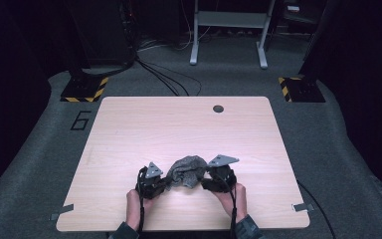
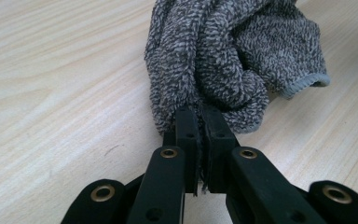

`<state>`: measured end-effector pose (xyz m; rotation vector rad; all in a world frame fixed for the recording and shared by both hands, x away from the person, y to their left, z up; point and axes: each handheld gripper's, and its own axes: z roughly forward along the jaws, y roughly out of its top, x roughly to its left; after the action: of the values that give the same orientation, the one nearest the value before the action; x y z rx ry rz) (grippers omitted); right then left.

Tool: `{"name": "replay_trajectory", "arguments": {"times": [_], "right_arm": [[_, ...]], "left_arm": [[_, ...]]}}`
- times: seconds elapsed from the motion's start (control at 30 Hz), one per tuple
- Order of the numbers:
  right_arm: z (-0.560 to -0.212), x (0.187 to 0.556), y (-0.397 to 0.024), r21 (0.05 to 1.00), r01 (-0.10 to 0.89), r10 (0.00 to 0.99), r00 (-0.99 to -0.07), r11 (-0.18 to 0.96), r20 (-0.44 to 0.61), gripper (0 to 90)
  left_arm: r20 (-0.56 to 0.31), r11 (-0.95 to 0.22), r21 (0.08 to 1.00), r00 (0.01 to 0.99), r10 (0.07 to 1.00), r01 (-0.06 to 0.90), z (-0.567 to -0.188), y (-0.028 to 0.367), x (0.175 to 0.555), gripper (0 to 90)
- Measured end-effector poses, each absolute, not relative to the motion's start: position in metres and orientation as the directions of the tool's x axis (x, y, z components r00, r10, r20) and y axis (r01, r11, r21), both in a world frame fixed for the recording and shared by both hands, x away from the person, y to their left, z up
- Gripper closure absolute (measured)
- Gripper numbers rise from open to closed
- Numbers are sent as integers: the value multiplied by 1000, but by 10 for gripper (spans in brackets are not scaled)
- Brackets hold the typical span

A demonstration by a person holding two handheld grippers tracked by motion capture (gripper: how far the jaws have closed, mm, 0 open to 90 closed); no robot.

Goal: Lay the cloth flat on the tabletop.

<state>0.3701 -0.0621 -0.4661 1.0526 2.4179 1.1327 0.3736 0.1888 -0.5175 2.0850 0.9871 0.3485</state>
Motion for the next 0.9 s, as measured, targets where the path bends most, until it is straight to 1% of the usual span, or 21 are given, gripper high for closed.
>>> {"name": "replay_trajectory", "arguments": {"times": [0.07, 0.1, 0.17, 0.2, 0.23, 0.27, 0.3, 0.33, 0.43, 0.47, 0.5, 0.53, 0.63, 0.77, 0.8, 0.9], "right_arm": [[-473, 367, -50, 732, 490, 697, -717, 473, 29, 449], [-484, 371, -39, 712, 501, 698, -716, 491, 23, 438], [-488, 376, -36, 701, 505, 696, -717, 503, 17, 448], [-492, 380, -32, 690, 508, 697, -717, 516, 6, 473], [-496, 384, -31, 681, 508, 696, -718, 528, -3, 517], [-502, 389, -30, 670, 520, 697, -717, 531, 4, 625], [-502, 389, -30, 670, 520, 697, -717, 531, 4, 625], [-505, 389, -29, 666, 529, 706, -708, 526, 5, 660], [-508, 392, -33, 669, 532, 703, -711, 519, 20, 785], [-508, 393, -35, 675, 521, 703, -711, 522, 5, 852], [-508, 393, -35, 675, 521, 703, -711, 522, 5, 852], [-508, 393, -37, 675, 518, 704, -710, 525, -2, 873], [-504, 394, -46, 690, 519, 719, -695, 505, -3, 889], [-495, 396, -59, 699, 524, 740, -672, 487, -11, 892], [-489, 396, -65, 706, 513, 746, -665, 488, -33, 892], [-484, 396, -71, 710, 518, 758, -651, 476, -33, 893]], "left_arm": [[-86, -383, 753, 658, 748, 535, -518, 189, 373, 868], [-101, -369, 759, 656, 748, 537, -518, 189, 373, 868], [-95, -382, 752, 661, 744, 538, -518, 188, 374, 868], [-80, -391, 753, 663, 744, 530, -518, 187, 375, 868], [-85, -386, 755, 663, 744, 531, -519, 187, 375, 868], [-97, -373, 756, 656, 749, 538, -519, 186, 374, 868], [-94, -375, 757, 657, 748, 535, -519, 187, 373, 868], [-94, -377, 757, 660, 746, 534, -519, 188, 373, 868], [-84, -383, 756, 658, 748, 532, -519, 188, 375, 868], [-73, -387, 757, 656, 752, 527, -519, 190, 375, 868], [-84, -376, 759, 653, 753, 531, -518, 192, 375, 868], [-85, -368, 764, 648, 757, 530, -517, 193, 375, 868], [-83, -359, 770, 640, 764, 527, -516, 197, 376, 868], [-89, -346, 775, 633, 769, 529, -513, 202, 378, 869], [-89, -345, 776, 633, 769, 529, -511, 204, 378, 868], [-99, -327, 784, 625, 774, 528, -507, 209, 379, 869]]}}
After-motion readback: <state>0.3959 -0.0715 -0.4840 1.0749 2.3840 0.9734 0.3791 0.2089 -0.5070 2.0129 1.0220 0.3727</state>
